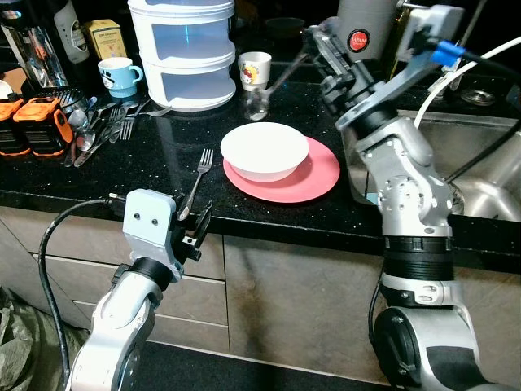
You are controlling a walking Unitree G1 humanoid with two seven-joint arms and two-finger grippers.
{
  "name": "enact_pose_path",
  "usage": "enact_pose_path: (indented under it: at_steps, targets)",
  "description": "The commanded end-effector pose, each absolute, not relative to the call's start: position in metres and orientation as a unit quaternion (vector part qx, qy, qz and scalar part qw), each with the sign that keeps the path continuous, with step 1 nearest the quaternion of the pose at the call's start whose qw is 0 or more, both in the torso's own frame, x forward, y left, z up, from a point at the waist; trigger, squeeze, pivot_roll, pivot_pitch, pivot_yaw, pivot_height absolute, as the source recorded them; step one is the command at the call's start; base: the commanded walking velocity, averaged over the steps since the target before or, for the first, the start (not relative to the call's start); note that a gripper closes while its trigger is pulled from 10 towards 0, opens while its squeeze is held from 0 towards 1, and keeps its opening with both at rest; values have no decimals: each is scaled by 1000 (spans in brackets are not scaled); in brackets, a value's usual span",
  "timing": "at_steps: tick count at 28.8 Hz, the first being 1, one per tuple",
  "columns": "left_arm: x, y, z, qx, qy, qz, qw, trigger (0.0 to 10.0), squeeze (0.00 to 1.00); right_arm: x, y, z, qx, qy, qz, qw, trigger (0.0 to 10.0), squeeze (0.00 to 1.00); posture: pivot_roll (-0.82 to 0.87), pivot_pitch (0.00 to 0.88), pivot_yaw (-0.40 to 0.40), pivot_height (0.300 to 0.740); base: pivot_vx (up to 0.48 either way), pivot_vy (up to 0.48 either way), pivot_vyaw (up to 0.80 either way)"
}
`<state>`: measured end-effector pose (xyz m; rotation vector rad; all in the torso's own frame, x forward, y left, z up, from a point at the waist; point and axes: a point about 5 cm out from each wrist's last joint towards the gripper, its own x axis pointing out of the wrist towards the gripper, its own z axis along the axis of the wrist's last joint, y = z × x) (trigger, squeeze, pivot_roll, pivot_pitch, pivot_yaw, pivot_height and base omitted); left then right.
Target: Kitchen organization
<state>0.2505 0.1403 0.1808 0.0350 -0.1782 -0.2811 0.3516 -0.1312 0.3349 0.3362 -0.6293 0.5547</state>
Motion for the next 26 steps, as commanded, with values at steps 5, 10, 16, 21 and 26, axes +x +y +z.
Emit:
enact_pose_path:
  at_steps: [5,10,16,21,26]
  targets:
    - [249,123,178,-8,-80,-202,976,10000,0,357,-146,333,164,-297,218,915,10000,0,96,0,7,740,0,0,-800]
    - [243,114,176,-19,-70,-239,968,10000,0,359,-144,330,117,-294,199,928,10000,0,98,0,6,740,0,0,-800]
    - [243,113,176,-19,-69,-239,968,10000,0,362,-120,314,-35,-280,204,938,10000,0,98,0,2,740,0,0,-267]
    - [243,112,176,-21,-69,-241,968,10000,0,369,-111,299,-99,-258,198,940,10000,0,106,0,-3,740,0,0,0]
    - [239,112,176,-23,-66,-246,967,10000,0,377,-108,283,-215,-234,182,931,10000,0,118,0,-11,740,0,0,0]
